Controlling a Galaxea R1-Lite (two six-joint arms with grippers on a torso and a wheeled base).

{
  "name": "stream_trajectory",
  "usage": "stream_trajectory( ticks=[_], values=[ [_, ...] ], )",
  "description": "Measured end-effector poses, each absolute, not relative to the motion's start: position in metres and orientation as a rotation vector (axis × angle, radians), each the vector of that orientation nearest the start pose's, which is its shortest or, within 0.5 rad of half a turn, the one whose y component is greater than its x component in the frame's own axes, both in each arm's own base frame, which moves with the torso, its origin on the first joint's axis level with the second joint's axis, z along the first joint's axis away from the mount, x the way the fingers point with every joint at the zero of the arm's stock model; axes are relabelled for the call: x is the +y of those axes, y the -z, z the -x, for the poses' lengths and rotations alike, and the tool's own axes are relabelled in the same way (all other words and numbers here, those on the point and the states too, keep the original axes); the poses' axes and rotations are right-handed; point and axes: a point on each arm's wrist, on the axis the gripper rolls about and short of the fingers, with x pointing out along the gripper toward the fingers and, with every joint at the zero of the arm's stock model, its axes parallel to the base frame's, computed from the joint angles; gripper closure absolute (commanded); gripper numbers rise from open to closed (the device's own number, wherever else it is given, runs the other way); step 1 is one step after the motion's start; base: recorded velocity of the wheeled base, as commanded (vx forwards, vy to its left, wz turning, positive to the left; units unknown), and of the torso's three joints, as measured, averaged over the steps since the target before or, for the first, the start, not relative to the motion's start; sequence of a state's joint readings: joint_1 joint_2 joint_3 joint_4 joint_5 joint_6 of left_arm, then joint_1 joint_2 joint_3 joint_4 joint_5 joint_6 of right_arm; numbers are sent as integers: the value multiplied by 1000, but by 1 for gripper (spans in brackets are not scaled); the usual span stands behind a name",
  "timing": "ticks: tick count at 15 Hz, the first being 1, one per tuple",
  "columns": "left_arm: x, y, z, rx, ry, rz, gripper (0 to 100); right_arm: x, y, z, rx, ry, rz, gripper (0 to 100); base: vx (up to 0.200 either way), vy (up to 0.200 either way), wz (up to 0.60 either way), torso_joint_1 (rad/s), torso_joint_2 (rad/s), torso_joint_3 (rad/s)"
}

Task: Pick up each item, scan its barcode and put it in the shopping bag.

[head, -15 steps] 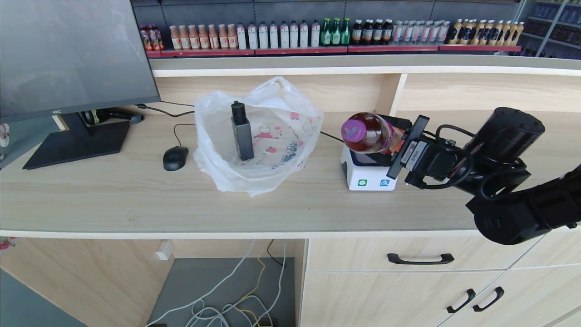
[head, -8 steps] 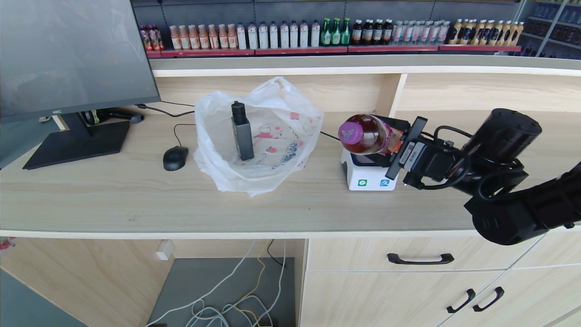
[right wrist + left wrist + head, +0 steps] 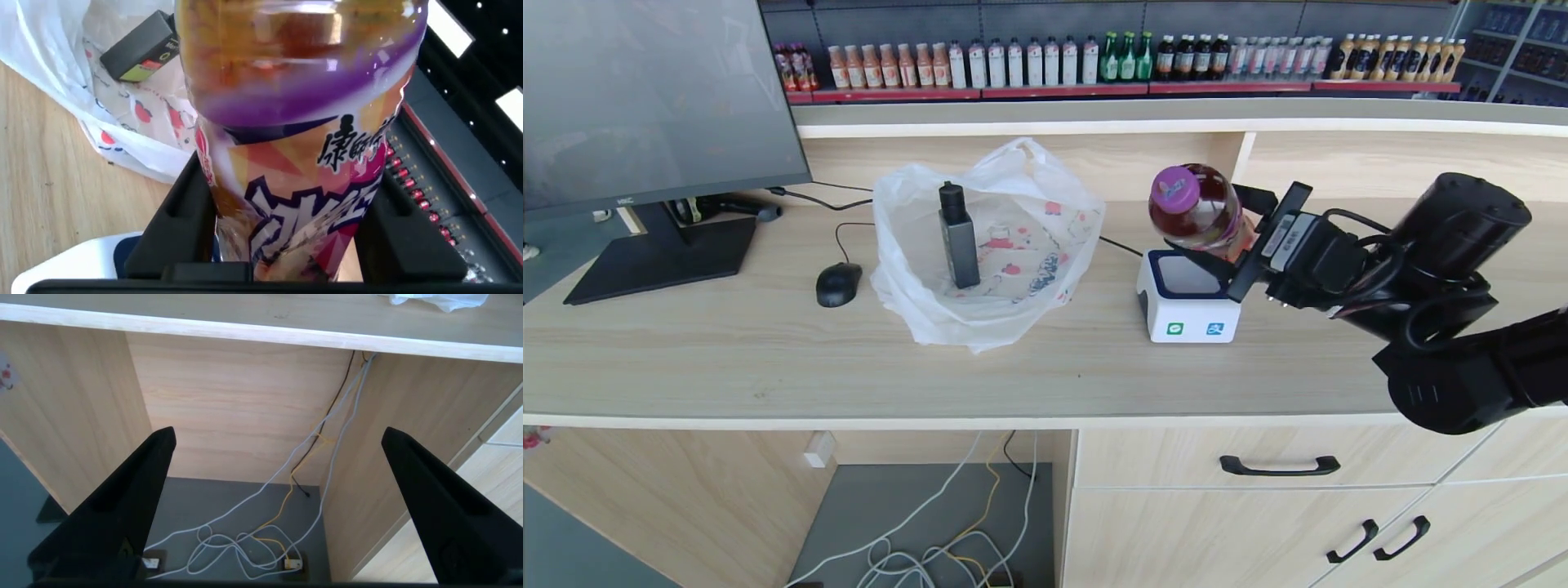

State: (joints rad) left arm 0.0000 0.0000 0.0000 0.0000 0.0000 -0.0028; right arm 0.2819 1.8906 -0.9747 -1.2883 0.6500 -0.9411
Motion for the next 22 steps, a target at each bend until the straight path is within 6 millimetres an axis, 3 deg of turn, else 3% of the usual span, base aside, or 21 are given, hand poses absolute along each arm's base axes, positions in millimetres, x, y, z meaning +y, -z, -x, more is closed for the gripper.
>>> stream_trajectory(
  ticks=[7, 11, 16, 20, 22],
  values=[
    [0, -75, 23, 0, 1, 1, 0, 95, -283, -297, -793, -483, 572, 100, 0, 0, 0, 0, 0, 0],
    [0, -75, 23, 0, 0, 2, 0, 85, -270, -286, -733, -377, 206, 100, 0, 0, 0, 0, 0, 0],
    [0, -75, 23, 0, 1, 3, 0, 85, -252, -288, -633, -382, 83, 100, 0, 0, 0, 0, 0, 0],
    [0, -75, 23, 0, 0, 4, 0, 86, -253, -296, -621, -297, 7, 100, 0, 0, 0, 0, 0, 0],
    [0, -75, 23, 0, 0, 4, 0, 87, -253, -300, -623, -299, -6, 100, 0, 200, 0, 2, 2, 0]
  ],
)
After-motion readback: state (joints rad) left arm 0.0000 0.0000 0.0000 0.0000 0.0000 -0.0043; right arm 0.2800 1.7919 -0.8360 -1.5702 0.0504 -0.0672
